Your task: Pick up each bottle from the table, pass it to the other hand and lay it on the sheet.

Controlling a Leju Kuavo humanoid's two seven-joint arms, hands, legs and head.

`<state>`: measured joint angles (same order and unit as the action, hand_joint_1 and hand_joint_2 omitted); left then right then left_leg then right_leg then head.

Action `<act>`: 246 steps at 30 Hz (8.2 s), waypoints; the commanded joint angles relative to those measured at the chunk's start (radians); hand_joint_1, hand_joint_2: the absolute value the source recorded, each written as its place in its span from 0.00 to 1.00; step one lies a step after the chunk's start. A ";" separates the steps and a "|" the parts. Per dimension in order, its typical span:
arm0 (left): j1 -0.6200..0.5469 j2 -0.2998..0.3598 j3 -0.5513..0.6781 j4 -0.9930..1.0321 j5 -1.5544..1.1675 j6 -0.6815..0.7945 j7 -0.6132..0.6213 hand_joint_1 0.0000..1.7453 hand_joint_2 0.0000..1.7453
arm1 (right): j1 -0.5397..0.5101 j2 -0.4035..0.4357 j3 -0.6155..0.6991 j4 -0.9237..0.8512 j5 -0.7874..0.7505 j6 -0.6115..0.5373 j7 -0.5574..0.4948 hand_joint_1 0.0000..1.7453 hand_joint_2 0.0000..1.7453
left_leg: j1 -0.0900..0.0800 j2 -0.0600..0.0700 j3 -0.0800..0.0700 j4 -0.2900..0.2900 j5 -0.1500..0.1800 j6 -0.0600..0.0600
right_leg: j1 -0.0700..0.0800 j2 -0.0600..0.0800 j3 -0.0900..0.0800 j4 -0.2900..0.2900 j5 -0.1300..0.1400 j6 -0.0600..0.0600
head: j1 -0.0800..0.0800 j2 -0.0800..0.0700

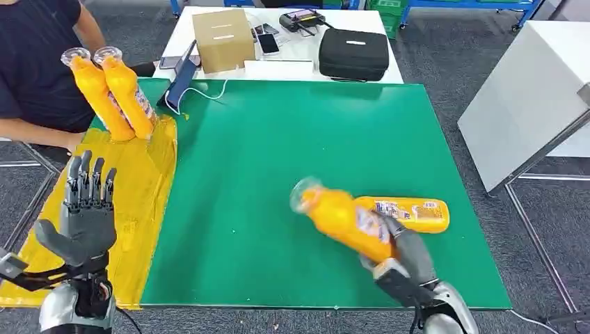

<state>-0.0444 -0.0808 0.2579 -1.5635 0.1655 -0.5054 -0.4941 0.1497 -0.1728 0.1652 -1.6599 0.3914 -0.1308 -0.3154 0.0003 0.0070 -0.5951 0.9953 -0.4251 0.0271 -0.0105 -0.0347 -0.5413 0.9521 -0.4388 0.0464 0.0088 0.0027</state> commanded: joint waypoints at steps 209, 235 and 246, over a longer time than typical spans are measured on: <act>-0.165 0.005 -0.200 0.031 -0.349 0.351 -0.096 0.00 0.00 | -0.365 -0.174 0.004 0.509 0.519 0.194 0.322 0.00 1.00 | -0.005 -0.002 -0.009 0.001 0.004 -0.001 | -0.004 0.002 -0.001 0.004 0.004 0.002 | 0.000 0.000; -0.316 -0.015 -0.305 0.211 -0.313 0.308 -0.098 0.00 0.00 | -0.547 -0.094 0.221 1.132 0.652 0.262 0.314 0.00 1.00 | -0.002 -0.003 0.008 -0.002 0.005 -0.002 | -0.001 0.000 0.009 -0.003 0.005 0.000 | 0.001 0.000; -0.362 -0.014 -0.341 0.274 -0.286 0.315 -0.102 0.00 0.00 | -0.468 -0.071 0.244 1.200 0.647 0.272 0.307 1.00 1.00 | 0.010 0.003 0.029 0.003 -0.003 -0.004 | 0.007 0.005 0.029 -0.011 -0.001 -0.003 | 0.001 0.000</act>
<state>-0.3571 -0.0961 -0.0488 -1.3916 -0.1285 -0.1961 -0.5951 -0.4761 -0.2911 0.3456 -0.6279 1.0380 0.1308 -0.0114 0.0077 0.0185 -0.5540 0.9949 -0.4329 0.0246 -0.0063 -0.0224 -0.5043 0.9400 -0.4425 0.0442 0.0099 0.0027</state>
